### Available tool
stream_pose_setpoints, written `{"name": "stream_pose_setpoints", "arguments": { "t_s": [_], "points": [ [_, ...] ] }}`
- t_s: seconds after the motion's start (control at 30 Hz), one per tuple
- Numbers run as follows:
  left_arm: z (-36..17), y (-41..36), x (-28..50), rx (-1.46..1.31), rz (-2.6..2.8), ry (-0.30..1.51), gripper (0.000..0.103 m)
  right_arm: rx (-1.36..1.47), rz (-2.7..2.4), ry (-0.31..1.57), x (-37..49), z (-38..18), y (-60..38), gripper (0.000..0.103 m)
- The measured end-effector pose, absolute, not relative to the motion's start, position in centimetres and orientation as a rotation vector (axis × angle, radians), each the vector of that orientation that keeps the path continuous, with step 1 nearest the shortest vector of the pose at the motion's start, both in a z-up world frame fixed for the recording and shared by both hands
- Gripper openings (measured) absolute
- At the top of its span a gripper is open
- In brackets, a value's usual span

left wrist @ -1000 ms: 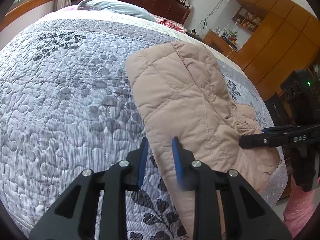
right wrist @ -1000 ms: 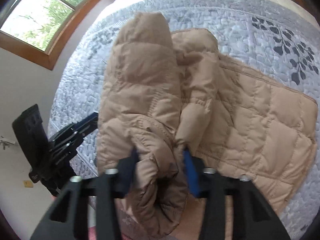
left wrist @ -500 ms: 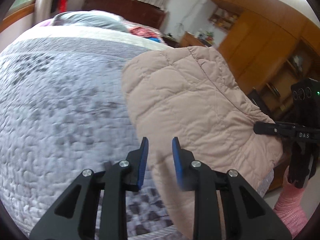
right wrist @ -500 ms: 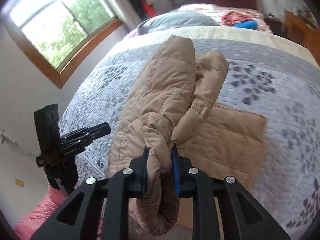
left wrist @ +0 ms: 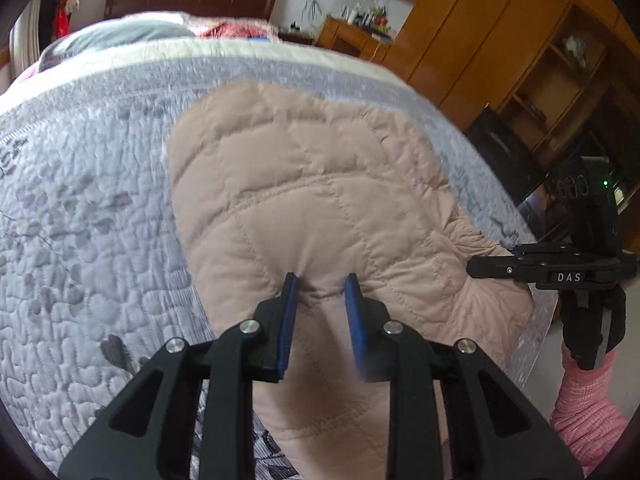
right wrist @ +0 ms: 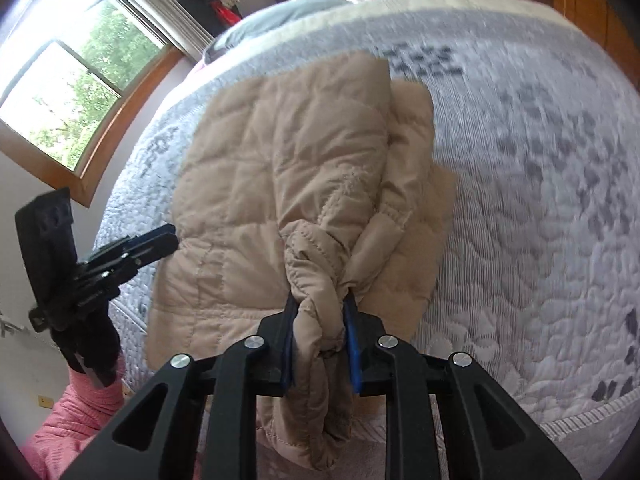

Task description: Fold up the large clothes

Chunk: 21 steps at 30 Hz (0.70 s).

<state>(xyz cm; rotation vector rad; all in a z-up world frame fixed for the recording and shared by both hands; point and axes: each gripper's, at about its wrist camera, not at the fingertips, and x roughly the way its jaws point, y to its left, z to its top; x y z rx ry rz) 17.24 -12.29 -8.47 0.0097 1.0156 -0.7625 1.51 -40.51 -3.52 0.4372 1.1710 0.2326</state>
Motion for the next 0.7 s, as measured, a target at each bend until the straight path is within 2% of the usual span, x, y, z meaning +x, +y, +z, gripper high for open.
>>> {"name": "stream_pose_setpoints", "arguments": {
  "t_s": [0.23,0.43,0.53,0.6,0.7],
  "points": [
    [-11.4,-14.2,17.9,0.075,-0.746,1.066,0.022,0.426,0.211,1.183,1.5,-7.0,-40.1,0.025],
    [-11.9,-14.4,17.8,0.091,-0.740,1.040,0.021,0.416,0.197,1.169,1.2,-7.5,-39.7,0.027],
    [-10.7,-13.2,17.2,0.064,-0.752,1.020,0.021,0.410,0.198,1.164,1.0,-6.3,-39.7,0.035],
    [-9.8,-12.4,16.7,0.051,-0.755,1.003,0.022,0.395,0.186,1.156,0.5,-5.3,-39.9,0.044],
    [-8.4,-10.8,15.6,0.040,-0.759,0.965,0.022,0.362,0.174,1.123,-1.2,-3.6,-40.0,0.046]
  ]
}}
